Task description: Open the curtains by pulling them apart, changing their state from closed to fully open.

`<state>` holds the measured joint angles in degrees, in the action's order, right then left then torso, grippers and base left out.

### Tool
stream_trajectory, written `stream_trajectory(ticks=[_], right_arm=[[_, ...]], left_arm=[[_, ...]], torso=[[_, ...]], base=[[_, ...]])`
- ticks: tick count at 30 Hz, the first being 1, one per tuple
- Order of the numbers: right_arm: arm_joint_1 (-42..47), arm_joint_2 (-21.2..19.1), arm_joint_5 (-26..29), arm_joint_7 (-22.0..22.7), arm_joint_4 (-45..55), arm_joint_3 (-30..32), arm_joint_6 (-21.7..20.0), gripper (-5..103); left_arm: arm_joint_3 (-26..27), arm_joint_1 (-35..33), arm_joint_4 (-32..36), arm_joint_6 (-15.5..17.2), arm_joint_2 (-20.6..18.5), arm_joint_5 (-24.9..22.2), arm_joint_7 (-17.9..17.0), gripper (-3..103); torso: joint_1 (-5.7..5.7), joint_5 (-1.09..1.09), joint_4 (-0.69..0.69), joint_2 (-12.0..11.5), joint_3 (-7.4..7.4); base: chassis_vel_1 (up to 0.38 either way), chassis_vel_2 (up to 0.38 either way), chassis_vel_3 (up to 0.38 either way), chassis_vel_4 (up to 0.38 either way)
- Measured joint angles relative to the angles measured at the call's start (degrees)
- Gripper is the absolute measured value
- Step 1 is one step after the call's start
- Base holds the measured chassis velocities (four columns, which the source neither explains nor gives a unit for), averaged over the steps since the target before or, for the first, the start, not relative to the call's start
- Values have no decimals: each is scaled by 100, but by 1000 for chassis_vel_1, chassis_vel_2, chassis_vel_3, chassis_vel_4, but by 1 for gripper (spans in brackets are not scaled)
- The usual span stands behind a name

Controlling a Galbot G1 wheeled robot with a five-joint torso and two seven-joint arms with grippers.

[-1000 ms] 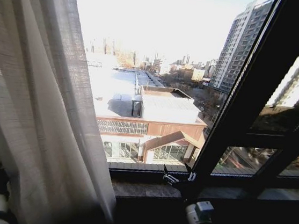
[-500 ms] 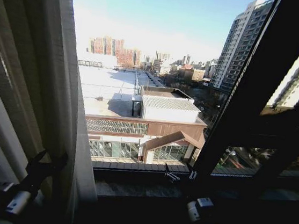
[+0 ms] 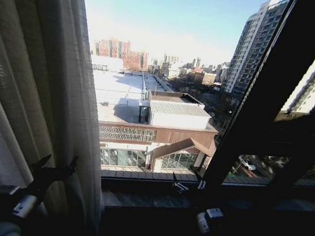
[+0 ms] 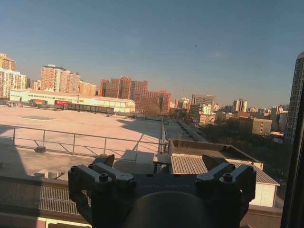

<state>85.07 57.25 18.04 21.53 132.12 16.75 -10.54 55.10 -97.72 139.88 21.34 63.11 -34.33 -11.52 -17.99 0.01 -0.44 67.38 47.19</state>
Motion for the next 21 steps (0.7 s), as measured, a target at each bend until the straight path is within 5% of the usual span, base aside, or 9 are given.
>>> stream_trajectory(ticks=[10,14,21], right_arm=[[-38,130,380,268,74,245,-142,100],[-339,239,759,375,-135,374,-272,100],[-911,330,673,278,-885,523,-469,100]], left_arm=[[41,210,-134,-220,652,71,50,100],[66,473,-275,-416,1217,488,548,100],[45,522,-379,-515,1605,942,1037,100]], torso=[[0,-1,0,0,0],[0,0,-1,0,0],[-1,0,1,0,0]], base=[[0,0,0,0],[0,0,0,0],[0,0,0,0]])
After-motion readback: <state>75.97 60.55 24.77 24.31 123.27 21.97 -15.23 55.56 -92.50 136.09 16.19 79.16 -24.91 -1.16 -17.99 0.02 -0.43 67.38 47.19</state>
